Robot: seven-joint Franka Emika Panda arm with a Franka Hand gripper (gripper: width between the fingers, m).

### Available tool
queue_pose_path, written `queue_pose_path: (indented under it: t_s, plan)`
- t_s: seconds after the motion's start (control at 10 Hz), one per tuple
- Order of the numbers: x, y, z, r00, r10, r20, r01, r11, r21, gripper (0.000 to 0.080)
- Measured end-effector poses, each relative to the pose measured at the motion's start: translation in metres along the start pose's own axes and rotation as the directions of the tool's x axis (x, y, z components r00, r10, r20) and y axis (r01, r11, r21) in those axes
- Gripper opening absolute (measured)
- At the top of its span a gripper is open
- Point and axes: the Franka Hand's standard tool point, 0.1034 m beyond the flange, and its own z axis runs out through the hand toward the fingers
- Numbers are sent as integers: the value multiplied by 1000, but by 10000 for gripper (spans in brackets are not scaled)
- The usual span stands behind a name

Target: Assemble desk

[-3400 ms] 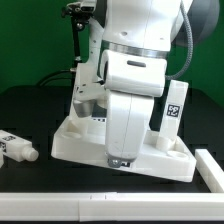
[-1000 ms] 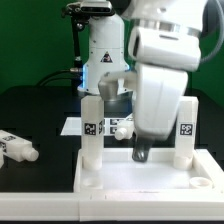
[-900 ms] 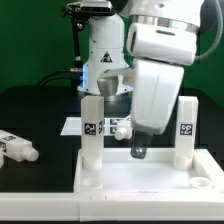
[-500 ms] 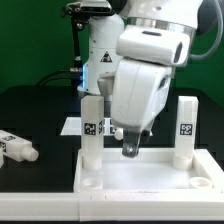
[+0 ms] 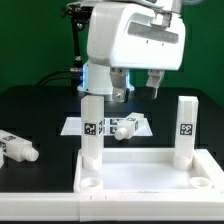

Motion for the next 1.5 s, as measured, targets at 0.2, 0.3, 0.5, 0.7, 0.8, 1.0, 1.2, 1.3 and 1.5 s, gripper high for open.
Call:
queue_pose_path:
  t_s: [0.2, 0.3, 0.5, 0.7, 0.8, 1.0, 1.2, 1.3, 1.5]
  plan:
    - [0, 0, 0, 996, 86, 0, -86, 996, 0, 649]
    - [-2, -1, -3, 983, 182, 0, -182, 983, 7, 649]
    - [-27, -10, -29, 943, 333, -9, -333, 943, 31, 649]
    - [-60, -35, -45, 854, 521, 4, -520, 852, 60, 649]
    - [-59, -35, -43, 793, 609, 8, -608, 792, 58, 649]
    - [-57, -35, -40, 704, 710, 19, -710, 702, 56, 649]
    - [-62, -38, -21, 513, 856, 56, -858, 509, 76, 649]
    - [-68, -50, -8, 419, 905, 74, -907, 414, 76, 649]
    - [-82, -67, 17, 240, 957, 163, -969, 227, 93, 649]
